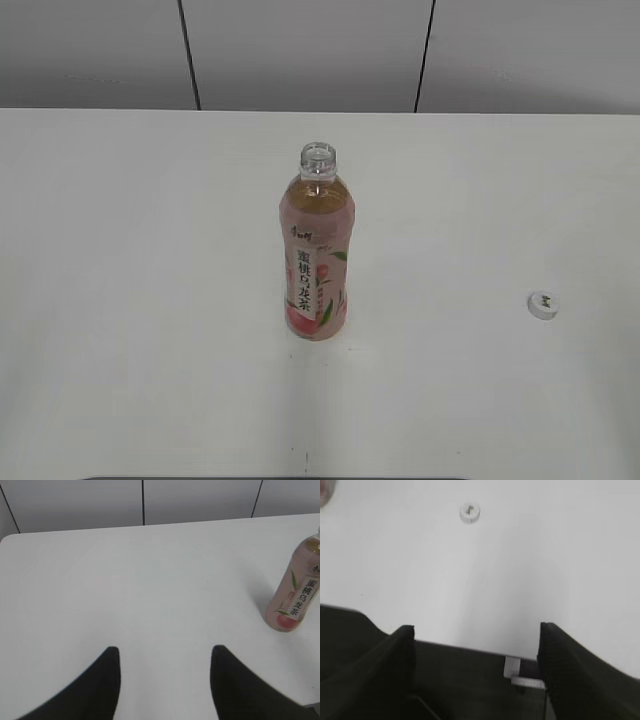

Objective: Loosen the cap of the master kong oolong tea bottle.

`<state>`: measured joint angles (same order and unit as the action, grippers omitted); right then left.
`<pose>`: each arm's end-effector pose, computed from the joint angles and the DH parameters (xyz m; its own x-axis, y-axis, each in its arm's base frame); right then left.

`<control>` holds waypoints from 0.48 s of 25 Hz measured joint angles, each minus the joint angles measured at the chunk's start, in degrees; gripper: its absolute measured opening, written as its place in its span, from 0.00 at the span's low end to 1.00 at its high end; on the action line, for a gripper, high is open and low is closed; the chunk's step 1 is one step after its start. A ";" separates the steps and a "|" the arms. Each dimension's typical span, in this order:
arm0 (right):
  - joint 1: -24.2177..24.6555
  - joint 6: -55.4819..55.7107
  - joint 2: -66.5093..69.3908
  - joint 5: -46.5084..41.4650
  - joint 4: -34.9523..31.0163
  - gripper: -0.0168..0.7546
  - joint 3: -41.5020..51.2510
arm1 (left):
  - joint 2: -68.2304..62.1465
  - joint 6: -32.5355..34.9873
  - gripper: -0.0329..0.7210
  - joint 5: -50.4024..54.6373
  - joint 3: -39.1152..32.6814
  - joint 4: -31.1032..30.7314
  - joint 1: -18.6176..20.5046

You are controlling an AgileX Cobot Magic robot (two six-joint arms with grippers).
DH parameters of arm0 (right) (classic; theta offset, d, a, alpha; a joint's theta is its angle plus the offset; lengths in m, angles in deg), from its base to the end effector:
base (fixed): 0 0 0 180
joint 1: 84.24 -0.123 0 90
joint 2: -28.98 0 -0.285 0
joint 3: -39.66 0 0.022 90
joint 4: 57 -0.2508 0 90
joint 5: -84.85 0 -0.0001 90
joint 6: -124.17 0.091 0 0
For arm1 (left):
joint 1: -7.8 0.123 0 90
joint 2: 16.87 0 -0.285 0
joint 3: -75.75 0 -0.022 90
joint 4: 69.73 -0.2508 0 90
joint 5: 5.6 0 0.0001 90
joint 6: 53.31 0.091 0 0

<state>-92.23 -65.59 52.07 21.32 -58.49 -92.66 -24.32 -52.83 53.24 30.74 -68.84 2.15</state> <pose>0.0318 0.0066 0.2745 -0.6583 -0.2520 -0.7094 -0.2628 0.9599 -0.0971 -0.0124 0.0000 0.2971 -0.3614 0.0361 -0.9317 0.1109 0.9938 -0.0045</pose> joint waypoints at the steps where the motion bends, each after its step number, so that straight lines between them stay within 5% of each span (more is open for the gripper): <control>1: 0.00 -0.05 -2.85 0.05 0.06 0.77 0.00 | 0.00 0.00 0.52 0.00 0.00 0.00 0.00; 12: 0.00 3.11 -15.67 0.24 2.21 0.77 0.16 | 0.04 0.00 0.50 0.00 0.00 0.02 0.00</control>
<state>-92.23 -62.48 36.40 21.56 -56.28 -92.50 -24.28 -52.83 53.24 30.74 -68.82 2.15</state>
